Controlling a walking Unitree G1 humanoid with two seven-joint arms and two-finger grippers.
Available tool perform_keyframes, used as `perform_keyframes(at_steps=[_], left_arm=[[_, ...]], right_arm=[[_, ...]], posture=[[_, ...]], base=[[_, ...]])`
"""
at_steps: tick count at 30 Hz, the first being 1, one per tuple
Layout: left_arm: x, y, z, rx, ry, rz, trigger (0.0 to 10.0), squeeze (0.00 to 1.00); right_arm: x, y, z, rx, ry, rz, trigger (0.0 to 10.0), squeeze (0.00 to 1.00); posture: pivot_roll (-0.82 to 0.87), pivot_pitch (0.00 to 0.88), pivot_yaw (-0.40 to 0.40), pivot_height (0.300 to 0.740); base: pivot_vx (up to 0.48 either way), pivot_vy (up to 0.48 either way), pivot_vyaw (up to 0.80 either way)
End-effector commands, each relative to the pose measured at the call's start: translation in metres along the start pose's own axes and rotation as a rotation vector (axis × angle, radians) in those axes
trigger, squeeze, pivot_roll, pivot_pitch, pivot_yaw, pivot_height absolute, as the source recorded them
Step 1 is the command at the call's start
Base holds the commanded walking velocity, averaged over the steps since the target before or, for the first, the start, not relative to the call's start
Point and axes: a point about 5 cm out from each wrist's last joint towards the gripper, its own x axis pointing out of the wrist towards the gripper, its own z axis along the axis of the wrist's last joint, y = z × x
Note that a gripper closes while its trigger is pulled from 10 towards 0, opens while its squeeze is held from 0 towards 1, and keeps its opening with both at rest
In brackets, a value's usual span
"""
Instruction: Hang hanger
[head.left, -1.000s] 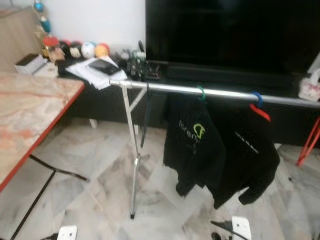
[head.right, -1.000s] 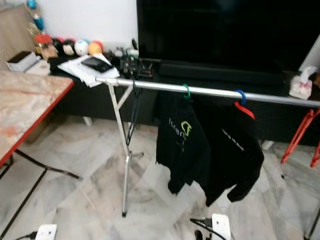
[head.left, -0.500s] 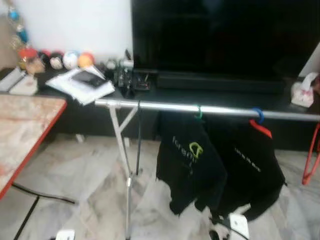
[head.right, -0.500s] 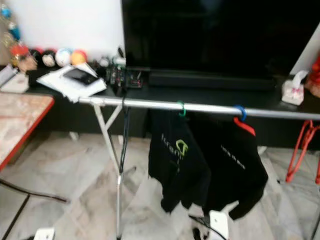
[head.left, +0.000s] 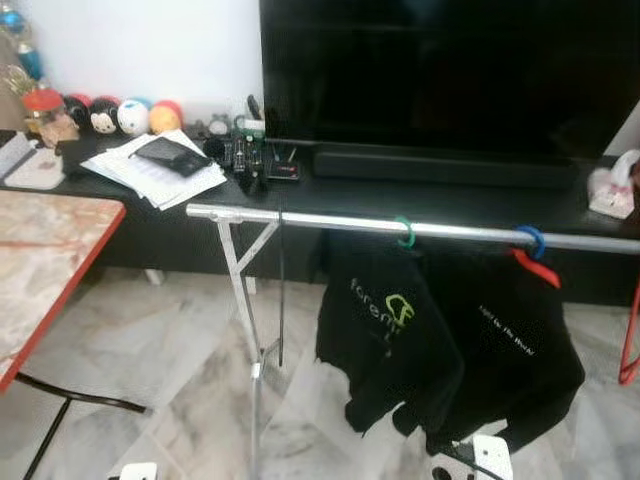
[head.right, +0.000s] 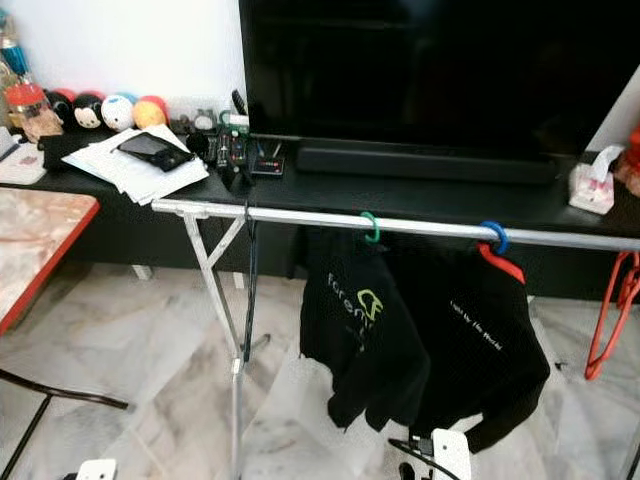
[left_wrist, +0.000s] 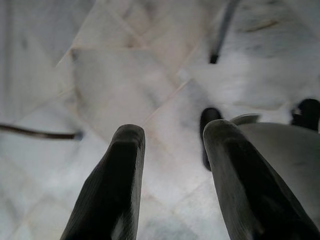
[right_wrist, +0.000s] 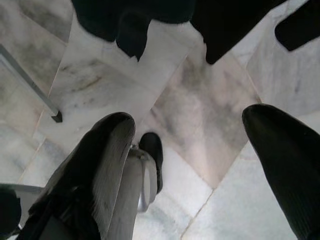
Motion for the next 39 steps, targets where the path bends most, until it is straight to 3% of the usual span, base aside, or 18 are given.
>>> perform_keyframes(at_steps=[1,7,12,20,34,39], left_arm=[[0.001,-0.006,0.005,0.019,-0.008,-0.008,10.0,0.0],[0.002,-0.011,0.011,0.024,-0.025,-0.018,10.0,0.0],[0.003,-0.012,0.015,0.031,-0.037,-0.02,10.0,0.0],[0.002,-0.009,0.014,0.032,-0.038,-0.02,10.0,0.0],[0.002,-0.014,0.01,0.026,-0.039,-0.027,10.0,0.0],[0.002,-0.018,0.006,0.023,-0.026,-0.021,10.0,0.0]], right_arm=[[0.001,0.003,0.001,-0.001,-0.007,0.0,10.0,0.0],[0.002,0.011,0.001,0.001,-0.009,0.009,10.0,0.0],[0.001,0.007,-0.002,0.004,0.0,0.002,10.0,0.0],[-0.001,0.001,-0.004,0.005,0.005,-0.003,10.0,0.0],[0.0,0.004,-0.005,0.003,0.003,0.0,10.0,0.0],[0.0,0.006,-0.003,0.001,-0.012,0.005,10.0,0.0]], posture=[[-0.06,0.0,-0.036,0.74],[-0.07,0.0,-0.033,0.74],[-0.06,0.0,-0.04,0.74],[-0.06,0.0,-0.044,0.74],[-0.06,0.0,-0.046,0.74],[-0.06,0.0,-0.049,0.74]], base=[[0.0,0.0,0.0],[0.0,0.0,0.0],[0.0,-0.164,0.0],[0.0,-0.299,0.0],[0.0,-0.334,0.0],[0.0,0.0,0.0]])
